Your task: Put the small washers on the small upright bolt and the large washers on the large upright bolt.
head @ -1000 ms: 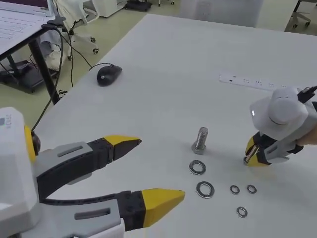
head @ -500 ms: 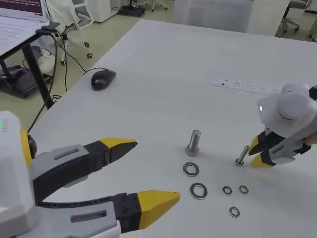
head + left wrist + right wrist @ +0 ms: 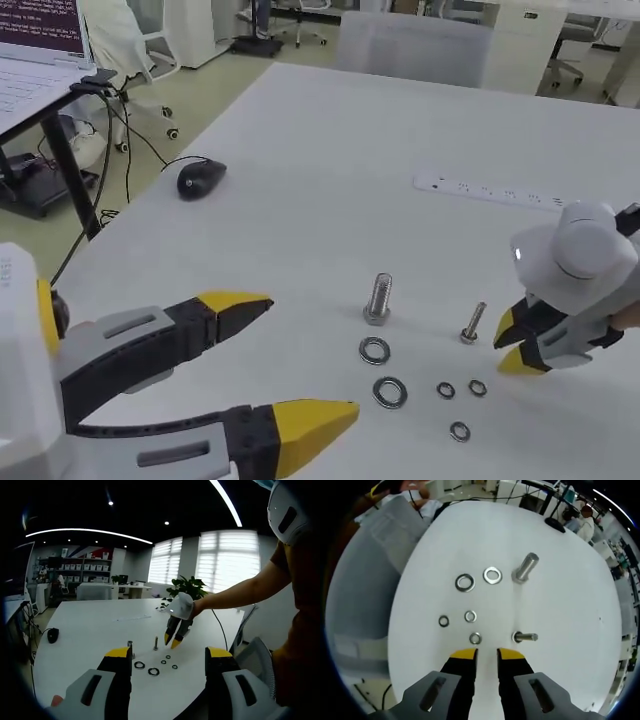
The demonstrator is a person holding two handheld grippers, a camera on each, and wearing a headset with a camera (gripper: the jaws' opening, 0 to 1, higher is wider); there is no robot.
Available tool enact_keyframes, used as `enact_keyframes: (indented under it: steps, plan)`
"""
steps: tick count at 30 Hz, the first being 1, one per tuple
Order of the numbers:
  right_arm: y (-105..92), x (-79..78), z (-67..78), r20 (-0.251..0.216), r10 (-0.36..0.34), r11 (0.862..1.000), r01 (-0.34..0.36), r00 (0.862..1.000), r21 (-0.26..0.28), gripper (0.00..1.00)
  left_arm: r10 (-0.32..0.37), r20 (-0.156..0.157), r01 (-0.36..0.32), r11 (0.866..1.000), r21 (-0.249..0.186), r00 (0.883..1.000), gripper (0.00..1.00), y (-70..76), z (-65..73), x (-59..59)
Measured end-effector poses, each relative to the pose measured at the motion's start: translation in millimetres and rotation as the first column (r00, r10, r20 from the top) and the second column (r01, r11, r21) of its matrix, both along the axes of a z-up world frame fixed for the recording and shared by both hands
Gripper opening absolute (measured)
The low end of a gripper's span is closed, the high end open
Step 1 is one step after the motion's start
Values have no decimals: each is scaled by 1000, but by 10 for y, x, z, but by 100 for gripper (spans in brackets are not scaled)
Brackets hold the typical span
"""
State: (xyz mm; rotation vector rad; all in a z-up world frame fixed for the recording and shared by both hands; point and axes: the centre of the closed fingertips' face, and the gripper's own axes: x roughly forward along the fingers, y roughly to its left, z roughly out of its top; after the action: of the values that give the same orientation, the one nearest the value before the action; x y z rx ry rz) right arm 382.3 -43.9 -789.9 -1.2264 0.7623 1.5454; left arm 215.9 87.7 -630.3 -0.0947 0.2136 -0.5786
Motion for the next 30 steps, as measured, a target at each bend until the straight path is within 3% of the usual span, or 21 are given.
enact_keyframes:
  steps: [12,30]
  plan:
    - [4,-117,-112,-25,11,1000,-11,1000,-3,16,-7,4,7,1000,-1,1000,58,-39,16,-27]
    - [63,-83,-298,-48,-4,1000,3,999,-14,18,-4,-8,4,1000,-2,1000,59,-15,-12,18]
